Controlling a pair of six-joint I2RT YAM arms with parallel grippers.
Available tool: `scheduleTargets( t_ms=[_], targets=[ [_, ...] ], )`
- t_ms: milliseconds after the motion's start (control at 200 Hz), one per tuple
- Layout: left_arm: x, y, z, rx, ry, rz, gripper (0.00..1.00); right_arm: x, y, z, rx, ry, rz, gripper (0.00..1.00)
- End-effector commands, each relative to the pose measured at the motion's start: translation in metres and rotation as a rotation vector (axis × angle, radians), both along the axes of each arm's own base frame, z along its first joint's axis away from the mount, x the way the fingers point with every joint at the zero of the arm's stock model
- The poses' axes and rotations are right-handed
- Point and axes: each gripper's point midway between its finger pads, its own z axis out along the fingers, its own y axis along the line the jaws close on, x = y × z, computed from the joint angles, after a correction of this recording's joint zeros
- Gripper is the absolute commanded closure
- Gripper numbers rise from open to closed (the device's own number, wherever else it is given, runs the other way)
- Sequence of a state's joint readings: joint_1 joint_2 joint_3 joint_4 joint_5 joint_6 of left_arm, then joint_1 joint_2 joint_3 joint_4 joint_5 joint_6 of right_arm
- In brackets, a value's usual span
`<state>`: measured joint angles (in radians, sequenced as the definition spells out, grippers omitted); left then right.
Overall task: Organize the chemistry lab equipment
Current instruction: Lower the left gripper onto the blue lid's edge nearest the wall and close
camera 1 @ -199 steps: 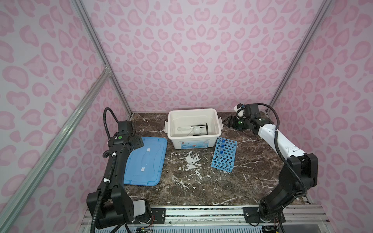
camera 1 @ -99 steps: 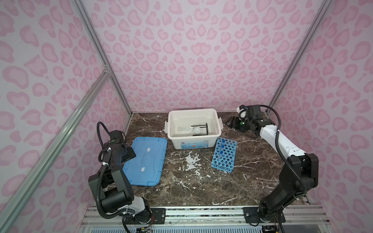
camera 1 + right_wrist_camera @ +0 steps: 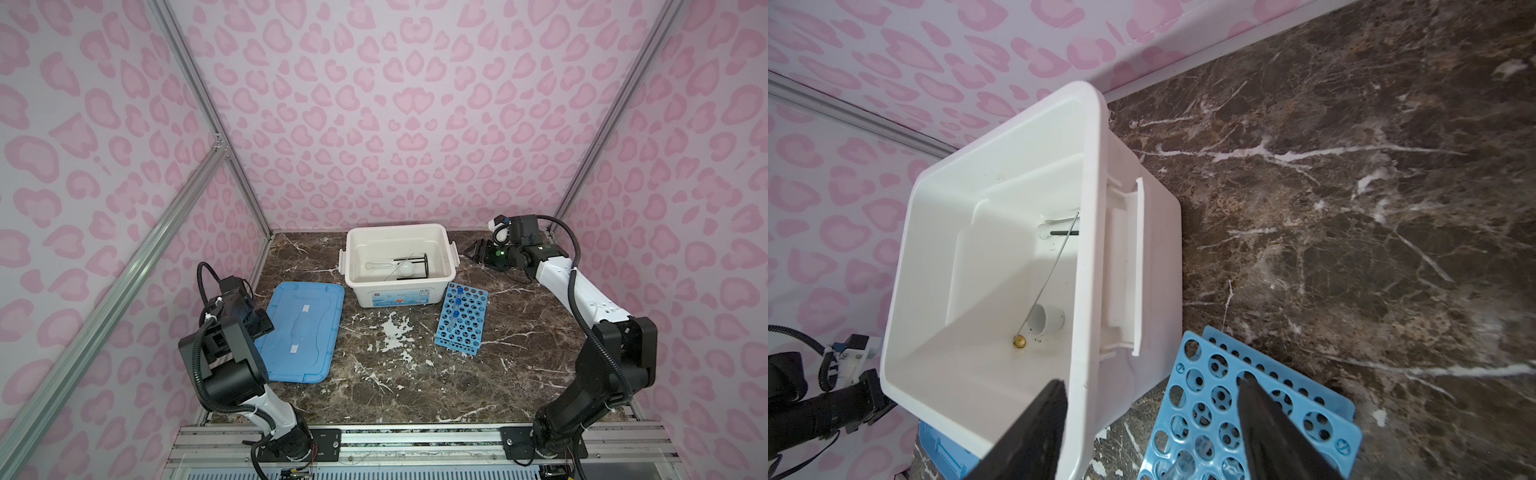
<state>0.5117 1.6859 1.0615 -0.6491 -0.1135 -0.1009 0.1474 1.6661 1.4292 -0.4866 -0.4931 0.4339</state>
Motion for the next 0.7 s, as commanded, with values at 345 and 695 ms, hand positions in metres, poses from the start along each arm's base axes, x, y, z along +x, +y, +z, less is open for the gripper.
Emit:
scheduleTargets(
  t_ms=[345,695],
  targets=[
    [0.012,0.007,-0.027,-0.031,0.030,-0.022,0.55,0.001,-0.002,0.009,-0.016,-0.007,-0.014,0.33],
    [0.019,-0.009,-0.030,-0.120,-0.004,-0.049,0.80,0.001,-0.004,0.009,-0.020,-0.009,-0.027,0.33]
  ],
)
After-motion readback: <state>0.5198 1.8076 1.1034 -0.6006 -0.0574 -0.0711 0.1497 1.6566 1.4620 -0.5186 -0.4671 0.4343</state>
